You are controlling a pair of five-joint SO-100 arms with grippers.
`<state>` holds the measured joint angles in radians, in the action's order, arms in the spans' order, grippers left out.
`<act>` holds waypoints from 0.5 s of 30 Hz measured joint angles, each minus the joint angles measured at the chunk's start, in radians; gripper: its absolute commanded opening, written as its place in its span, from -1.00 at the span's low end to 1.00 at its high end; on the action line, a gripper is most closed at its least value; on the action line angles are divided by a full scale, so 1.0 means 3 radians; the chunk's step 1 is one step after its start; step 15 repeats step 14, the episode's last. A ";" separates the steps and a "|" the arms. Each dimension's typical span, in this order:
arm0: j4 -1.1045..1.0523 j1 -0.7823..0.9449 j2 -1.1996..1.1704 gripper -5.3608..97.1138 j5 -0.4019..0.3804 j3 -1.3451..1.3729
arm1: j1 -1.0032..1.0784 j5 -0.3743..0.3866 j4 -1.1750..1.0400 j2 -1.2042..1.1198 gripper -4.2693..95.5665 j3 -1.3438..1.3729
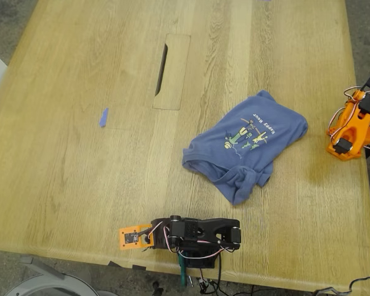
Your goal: Fold a T-shirt
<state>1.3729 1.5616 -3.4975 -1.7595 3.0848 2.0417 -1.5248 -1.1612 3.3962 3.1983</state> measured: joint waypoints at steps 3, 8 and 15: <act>0.0036 0.0000 0.0000 -0.89 0.0000 0.0000 | 0.0000 0.0000 -0.0031 0.0010 -0.91 0.0000; 0.0056 -0.0036 0.0000 -0.89 0.0000 0.0000 | 0.0000 0.0015 -0.0051 0.0010 -0.91 0.0000; 0.0061 -0.0061 0.0000 -0.90 0.0036 0.0000 | 0.0000 0.0026 -0.0051 0.0015 -0.91 0.0000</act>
